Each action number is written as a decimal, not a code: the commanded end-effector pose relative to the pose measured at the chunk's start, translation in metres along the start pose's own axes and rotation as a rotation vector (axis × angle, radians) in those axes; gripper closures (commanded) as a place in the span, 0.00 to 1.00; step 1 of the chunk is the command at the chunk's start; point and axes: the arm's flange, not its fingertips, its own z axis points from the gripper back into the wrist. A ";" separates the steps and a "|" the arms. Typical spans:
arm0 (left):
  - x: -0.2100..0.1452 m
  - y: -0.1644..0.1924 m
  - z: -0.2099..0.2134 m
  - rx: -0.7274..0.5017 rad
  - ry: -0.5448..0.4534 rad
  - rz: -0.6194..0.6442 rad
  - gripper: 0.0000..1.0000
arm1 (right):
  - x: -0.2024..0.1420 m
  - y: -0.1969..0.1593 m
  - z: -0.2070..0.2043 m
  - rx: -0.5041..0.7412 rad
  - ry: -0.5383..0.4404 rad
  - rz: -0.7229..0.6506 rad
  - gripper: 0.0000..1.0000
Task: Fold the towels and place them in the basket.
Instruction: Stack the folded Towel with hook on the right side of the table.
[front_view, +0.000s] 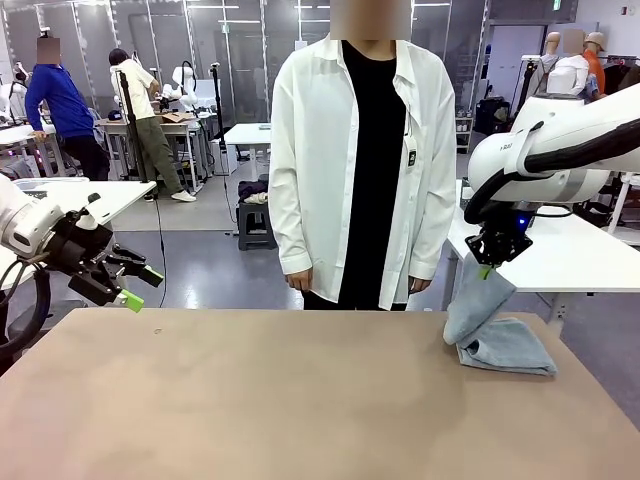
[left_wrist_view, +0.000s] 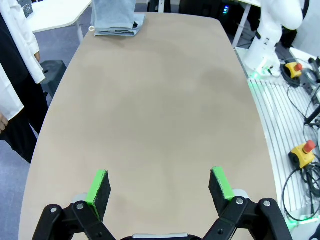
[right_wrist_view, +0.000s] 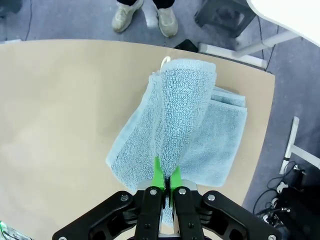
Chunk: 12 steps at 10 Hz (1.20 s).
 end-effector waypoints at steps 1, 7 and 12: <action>0.001 0.000 0.001 0.000 0.000 -0.003 0.00 | 0.000 0.000 0.000 0.000 0.000 0.000 0.95; 0.001 0.000 0.001 0.000 0.000 -0.003 0.00 | 0.001 -0.080 -0.037 0.163 0.056 0.056 0.95; 0.001 0.000 0.001 0.000 0.000 -0.003 0.00 | 0.000 -0.116 -0.099 0.270 0.067 0.014 0.95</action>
